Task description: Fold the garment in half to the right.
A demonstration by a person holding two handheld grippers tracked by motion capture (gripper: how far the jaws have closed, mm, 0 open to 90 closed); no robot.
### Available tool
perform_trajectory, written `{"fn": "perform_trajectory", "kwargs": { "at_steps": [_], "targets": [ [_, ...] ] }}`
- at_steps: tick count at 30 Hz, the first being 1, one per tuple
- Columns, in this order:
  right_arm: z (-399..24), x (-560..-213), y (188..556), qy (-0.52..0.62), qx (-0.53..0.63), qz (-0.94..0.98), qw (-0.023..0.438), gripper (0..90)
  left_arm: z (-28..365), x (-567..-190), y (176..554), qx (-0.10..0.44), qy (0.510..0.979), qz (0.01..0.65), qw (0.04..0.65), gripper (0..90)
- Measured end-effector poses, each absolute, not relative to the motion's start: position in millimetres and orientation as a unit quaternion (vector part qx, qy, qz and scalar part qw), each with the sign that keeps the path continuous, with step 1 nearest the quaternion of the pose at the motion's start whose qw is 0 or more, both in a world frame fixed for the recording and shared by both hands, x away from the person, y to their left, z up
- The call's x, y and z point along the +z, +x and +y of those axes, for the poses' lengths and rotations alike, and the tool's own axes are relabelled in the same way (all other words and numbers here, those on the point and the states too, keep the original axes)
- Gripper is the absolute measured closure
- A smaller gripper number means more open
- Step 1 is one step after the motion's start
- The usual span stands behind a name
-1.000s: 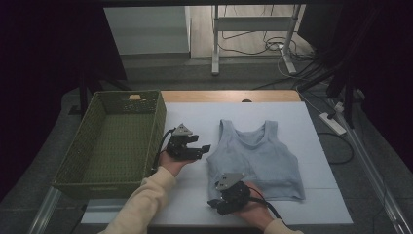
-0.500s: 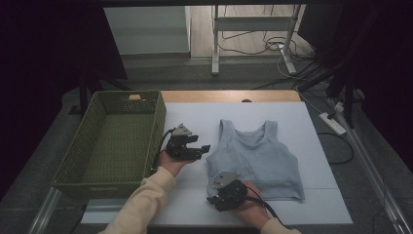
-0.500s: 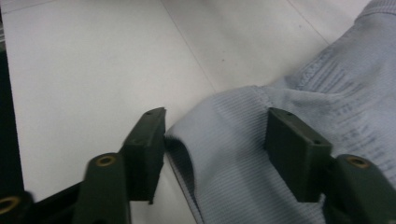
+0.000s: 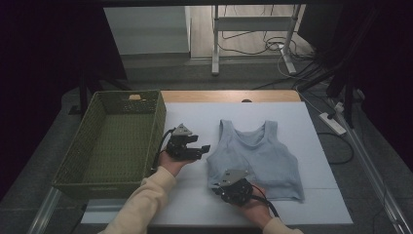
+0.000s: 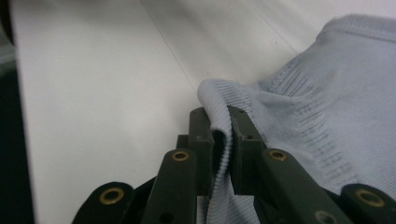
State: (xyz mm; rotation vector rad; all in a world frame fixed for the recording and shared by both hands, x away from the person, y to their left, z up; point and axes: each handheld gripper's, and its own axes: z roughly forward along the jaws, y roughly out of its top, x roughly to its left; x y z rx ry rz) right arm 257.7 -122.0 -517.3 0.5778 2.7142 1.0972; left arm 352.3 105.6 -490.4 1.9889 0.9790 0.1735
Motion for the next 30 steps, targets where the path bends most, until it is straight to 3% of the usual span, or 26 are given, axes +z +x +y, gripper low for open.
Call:
{"fn": "perform_trajectory", "kwargs": {
  "at_steps": [30],
  "targets": [
    [-126,-501,234,0.17,0.423,0.889,0.03,80.7,104,-492,353,0.068,0.802,0.395,0.443,31.1]
  ]
}}
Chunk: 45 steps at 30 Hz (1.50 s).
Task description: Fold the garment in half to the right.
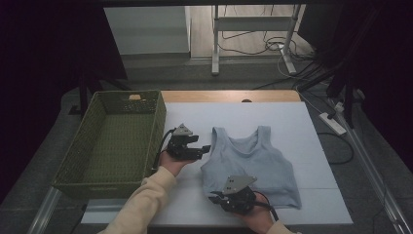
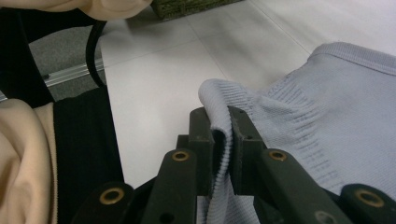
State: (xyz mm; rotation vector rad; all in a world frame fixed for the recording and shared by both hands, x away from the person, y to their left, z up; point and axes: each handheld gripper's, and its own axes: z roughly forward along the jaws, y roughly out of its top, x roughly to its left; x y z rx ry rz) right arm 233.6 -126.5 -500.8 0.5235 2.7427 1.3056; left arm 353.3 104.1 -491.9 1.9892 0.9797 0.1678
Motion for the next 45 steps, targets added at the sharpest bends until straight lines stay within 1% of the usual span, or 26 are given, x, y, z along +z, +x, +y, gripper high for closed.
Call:
{"fn": "perform_trajectory", "kwargs": {
  "at_steps": [9,17,23,32,40,45],
  "targets": [
    [-119,-500,232,0.162,0.43,0.888,0.022,80.7,103,-494,356,0.066,0.801,0.398,0.442,31.1],
    [-120,-501,234,0.163,0.43,0.888,0.015,80.6,91,-503,364,0.058,0.807,0.401,0.431,31.0],
    [-121,-501,234,0.161,0.429,0.888,0.015,80.6,81,-507,378,0.054,0.805,0.41,0.426,30.1],
    [-121,-502,235,0.162,0.43,0.888,0.012,80.6,68,-523,404,0.055,0.813,0.426,0.393,27.8],
    [-121,-503,236,0.162,0.429,0.888,0.011,80.6,68,-538,417,0.056,0.814,0.442,0.372,27.2],
    [-121,-503,236,0.162,0.427,0.889,0.011,80.5,69,-544,421,0.051,0.815,0.441,0.371,27.4]
  ]
}}
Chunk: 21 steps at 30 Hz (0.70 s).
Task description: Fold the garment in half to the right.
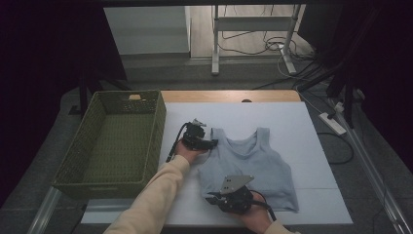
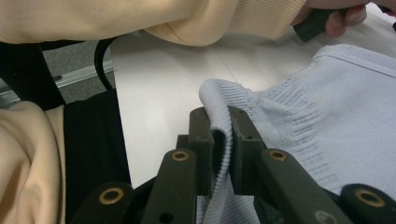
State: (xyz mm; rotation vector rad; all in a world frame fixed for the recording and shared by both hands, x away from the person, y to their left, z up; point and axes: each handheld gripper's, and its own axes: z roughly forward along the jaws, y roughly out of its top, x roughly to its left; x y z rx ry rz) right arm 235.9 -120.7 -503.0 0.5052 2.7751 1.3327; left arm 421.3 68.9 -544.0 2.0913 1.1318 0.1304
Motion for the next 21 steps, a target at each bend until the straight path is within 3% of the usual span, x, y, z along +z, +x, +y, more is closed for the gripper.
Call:
{"fn": "perform_trajectory", "kwargs": {
  "at_steps": [12,21],
  "targets": [
    [-121,-503,236,0.162,0.43,0.888,0.011,80.5,63,-548,424,0.056,0.823,0.43,0.367,28.5],
    [-121,-503,236,0.161,0.429,0.889,0.012,80.5,57,-548,421,0.068,0.83,0.42,0.36,39.5]
  ]
}}
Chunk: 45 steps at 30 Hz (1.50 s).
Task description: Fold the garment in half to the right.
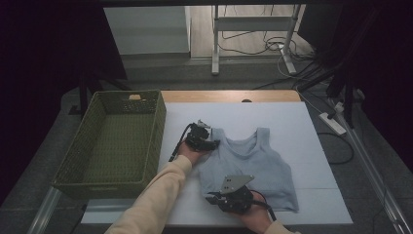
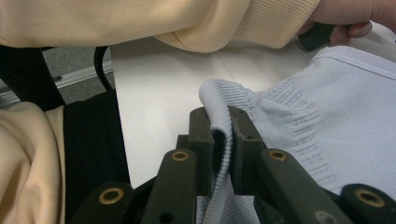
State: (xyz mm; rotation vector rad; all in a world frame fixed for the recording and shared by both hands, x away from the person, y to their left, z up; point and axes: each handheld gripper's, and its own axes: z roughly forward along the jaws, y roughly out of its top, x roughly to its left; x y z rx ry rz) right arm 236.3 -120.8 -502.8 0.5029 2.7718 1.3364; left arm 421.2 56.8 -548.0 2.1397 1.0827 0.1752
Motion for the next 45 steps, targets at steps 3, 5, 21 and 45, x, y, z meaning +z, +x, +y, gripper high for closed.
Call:
{"fn": "perform_trajectory", "kwargs": {
  "at_steps": [3,5,21,45],
  "targets": [
    [-121,-503,236,0.161,0.43,0.888,0.012,80.5,55,-548,420,0.07,0.833,0.416,0.358,45.0],
    [-121,-503,237,0.161,0.43,0.888,0.011,80.5,54,-548,419,0.07,0.834,0.413,0.359,48.7],
    [-122,-502,237,0.162,0.431,0.888,0.012,80.5,53,-548,419,0.058,0.837,0.4,0.369,81.4],
    [-128,-495,236,0.163,0.456,0.874,0.038,80.6,64,-521,414,0.061,0.803,0.41,0.428,82.3]
  ]
}}
